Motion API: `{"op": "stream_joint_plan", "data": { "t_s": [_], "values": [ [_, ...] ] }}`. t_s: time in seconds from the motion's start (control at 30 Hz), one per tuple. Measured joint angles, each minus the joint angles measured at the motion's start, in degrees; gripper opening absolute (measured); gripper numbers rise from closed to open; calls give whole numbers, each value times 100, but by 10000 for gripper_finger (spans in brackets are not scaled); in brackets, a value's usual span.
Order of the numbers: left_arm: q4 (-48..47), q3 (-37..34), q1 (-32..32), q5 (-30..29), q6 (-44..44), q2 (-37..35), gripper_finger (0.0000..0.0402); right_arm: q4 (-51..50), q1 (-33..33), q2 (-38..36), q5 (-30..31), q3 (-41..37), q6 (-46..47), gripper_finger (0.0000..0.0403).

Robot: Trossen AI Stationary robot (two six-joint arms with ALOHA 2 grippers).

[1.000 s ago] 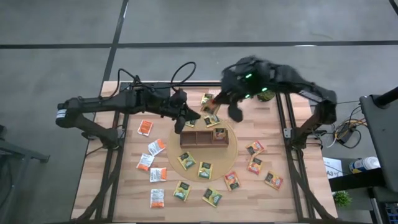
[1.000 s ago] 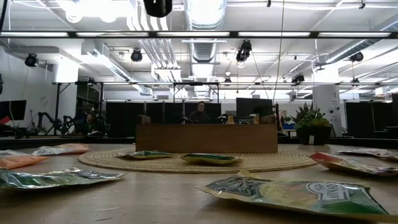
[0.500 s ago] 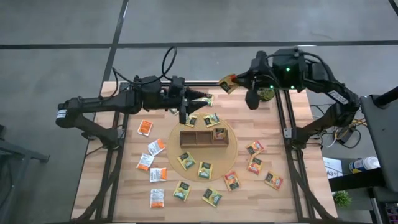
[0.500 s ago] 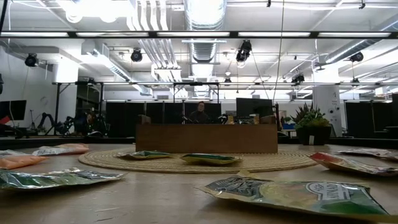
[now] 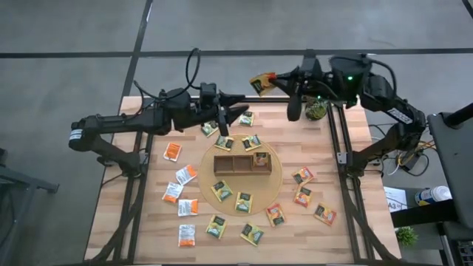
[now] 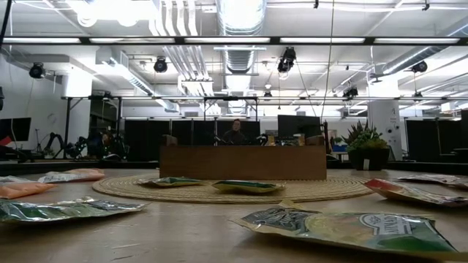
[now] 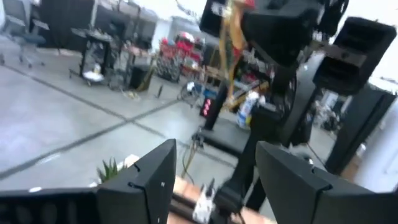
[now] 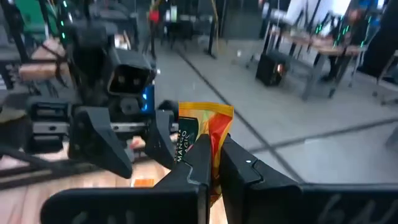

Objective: Pick & Place Tea
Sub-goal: Put the orange tea bag into the right section of the wooden organizer

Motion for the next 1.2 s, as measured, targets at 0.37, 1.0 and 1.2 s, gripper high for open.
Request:
{"op": "stream_joint_plan", "data": {
  "t_s": [0.37, 1.0, 1.2],
  "values": [
    [626, 0, 53, -85, 58, 0, 215, 996, 2, 37, -7, -61, -162, 12],
    [1257, 0, 151, -332, 291, 0, 215, 1740, 79, 55, -334, -424, -64, 12],
    [1401, 0, 151, -163, 289, 30, 215, 1760, 79, 56, -392, -424, -7, 12]
  ]
}}
